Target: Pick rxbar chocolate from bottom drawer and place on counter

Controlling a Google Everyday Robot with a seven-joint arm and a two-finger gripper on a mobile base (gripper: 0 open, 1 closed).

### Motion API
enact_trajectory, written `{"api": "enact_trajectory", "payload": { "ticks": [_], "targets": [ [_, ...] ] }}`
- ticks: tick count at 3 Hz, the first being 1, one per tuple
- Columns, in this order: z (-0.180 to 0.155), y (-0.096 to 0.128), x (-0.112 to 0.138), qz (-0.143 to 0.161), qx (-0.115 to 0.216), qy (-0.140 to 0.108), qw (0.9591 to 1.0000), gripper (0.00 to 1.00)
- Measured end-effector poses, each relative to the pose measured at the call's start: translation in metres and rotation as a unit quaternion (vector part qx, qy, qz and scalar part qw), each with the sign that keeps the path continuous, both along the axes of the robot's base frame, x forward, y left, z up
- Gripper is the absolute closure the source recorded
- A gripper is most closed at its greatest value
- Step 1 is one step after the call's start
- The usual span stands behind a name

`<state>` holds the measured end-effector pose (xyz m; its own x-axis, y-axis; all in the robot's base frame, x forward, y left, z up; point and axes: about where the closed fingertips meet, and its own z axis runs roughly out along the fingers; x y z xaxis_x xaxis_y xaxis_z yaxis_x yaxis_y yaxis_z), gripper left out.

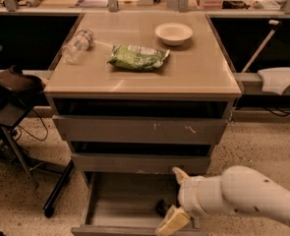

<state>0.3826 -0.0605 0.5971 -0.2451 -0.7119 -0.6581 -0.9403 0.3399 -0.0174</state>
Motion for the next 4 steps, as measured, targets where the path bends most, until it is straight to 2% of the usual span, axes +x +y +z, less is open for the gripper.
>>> {"api": "enact_trajectory", "payload": {
  "ticks": [1,2,3,4],
  "targets": [
    [-0.014,-0.072,0.012,-0.118,-0.019,-0.040,0.9920,0.00],
    [-0.008,-0.079,0.030,-0.144,-0.022,-0.070,0.9869,0.00],
    [-0.040,-0.079,0.037,-0.157,-0.021,-0.040,0.9866,0.00],
    [-0.105,-0.093,0.053,-0.219,-0.025,0.017,0.9753,0.00]
  ]
}}
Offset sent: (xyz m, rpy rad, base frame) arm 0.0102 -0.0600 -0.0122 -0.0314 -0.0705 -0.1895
